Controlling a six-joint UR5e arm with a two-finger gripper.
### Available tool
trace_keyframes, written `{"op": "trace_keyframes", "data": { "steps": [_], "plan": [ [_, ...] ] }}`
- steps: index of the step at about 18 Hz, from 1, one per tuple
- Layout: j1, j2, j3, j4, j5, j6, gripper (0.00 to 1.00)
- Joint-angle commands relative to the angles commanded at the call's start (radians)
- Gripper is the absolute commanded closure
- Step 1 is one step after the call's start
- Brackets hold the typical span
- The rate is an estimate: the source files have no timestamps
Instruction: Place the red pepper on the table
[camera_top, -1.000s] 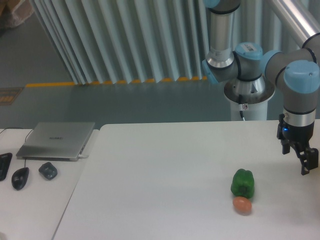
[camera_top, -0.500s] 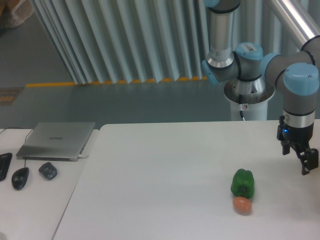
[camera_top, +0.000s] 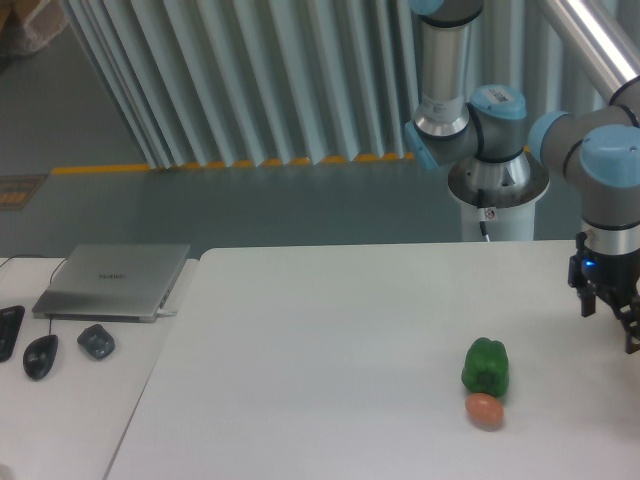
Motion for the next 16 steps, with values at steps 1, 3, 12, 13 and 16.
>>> {"op": "trace_keyframes", "data": {
  "steps": [1,3,12,13,16],
  "plan": [
    [0.017,-0.002,0.008,0.002,0.0,-0.003,0.0],
    [0.039,-0.028,0.049,0.002,0.003,-0.049,0.0],
    [0.103,-0.043,0.063,0.005,0.112,0.231,0.0],
    [0.118,-0.043,0.063,0.008,0.112,0.262,0.0],
    [0.135,-0.055,0.061,0.008,0.117,0.287,0.0]
  ]
}}
